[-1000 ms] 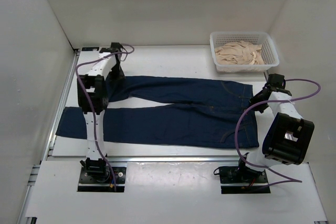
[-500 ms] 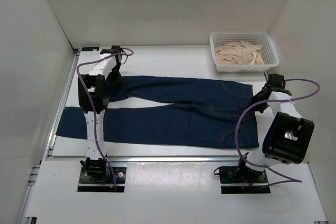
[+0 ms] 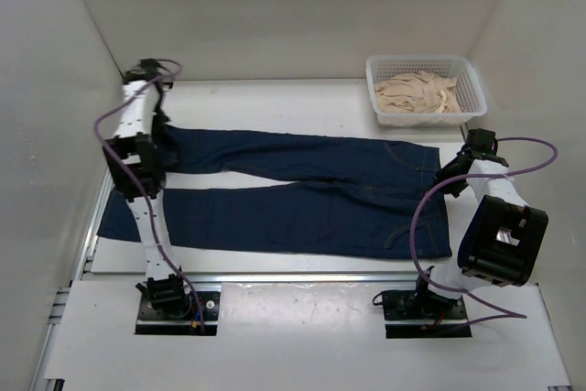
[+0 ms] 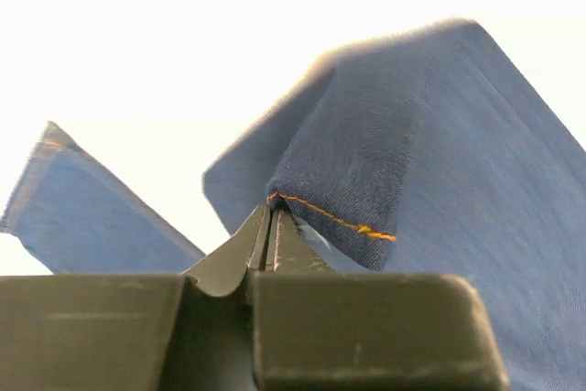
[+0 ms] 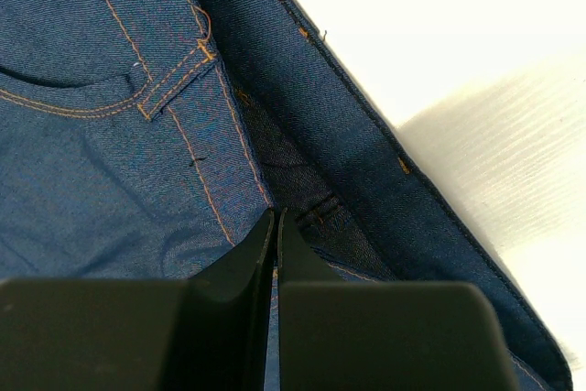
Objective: Fold and stack the trousers
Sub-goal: Flatten the trousers out
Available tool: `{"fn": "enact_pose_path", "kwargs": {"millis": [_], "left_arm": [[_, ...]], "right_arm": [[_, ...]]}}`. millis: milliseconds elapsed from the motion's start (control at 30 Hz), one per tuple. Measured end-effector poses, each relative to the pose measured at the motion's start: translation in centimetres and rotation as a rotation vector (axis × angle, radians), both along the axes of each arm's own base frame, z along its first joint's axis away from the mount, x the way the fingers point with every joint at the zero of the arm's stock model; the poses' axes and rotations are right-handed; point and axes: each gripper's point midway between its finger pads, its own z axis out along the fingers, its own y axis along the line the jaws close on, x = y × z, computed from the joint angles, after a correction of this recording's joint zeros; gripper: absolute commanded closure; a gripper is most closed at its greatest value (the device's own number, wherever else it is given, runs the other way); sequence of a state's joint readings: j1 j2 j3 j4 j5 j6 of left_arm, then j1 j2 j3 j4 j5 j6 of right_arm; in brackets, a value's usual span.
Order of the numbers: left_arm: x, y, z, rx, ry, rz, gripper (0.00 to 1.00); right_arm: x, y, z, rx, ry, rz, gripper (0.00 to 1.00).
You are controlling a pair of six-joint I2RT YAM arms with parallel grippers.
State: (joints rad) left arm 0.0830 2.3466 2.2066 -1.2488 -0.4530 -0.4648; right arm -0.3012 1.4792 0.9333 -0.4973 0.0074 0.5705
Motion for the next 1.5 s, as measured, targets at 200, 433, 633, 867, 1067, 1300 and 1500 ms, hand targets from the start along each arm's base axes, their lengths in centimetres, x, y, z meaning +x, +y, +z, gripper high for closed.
{"fn": "enact_pose_path", "kwargs": {"millis": [200, 433, 633, 867, 1067, 1300, 1500], "left_arm": [[-2.0, 12.1, 5.6, 0.002, -0.164, 0.257, 0.26], [-1.4, 6.8, 9.2, 0.0, -0.229, 0.159, 0.14], [0.2, -3.6, 11.2, -0.095, -0.279, -0.103, 0.9], [-2.7, -9.7, 4.8, -0.161, -0.072, -0.253, 0.9], [-5.9, -13.7, 0.3, -0.18, 0.082, -0.352, 0.9], [-5.9, -10.2, -2.1, -0.129, 0.11, -0.225, 0.12], [-5.6, -6.2, -2.7, -0.121, 0.078, -0.105, 0.28]], "right_arm": [[0.0, 0.0, 0.0, 0.0, -0.001, 0.002, 1.0], [0.0, 0.1, 0.0, 0.002, -0.001, 0.003, 1.0], [0.0, 0.2, 0.1, 0.003, -0.004, 0.017, 1.0], [-0.1, 0.2, 1.6, -0.017, -0.039, 0.047, 1.0], [-0.2, 0.2, 1.7, -0.018, -0.037, 0.057, 1.0], [-0.1, 0.4, 1.7, -0.008, -0.041, 0.064, 1.0], [0.0, 0.5, 1.9, -0.007, -0.046, 0.066, 1.0]]}}
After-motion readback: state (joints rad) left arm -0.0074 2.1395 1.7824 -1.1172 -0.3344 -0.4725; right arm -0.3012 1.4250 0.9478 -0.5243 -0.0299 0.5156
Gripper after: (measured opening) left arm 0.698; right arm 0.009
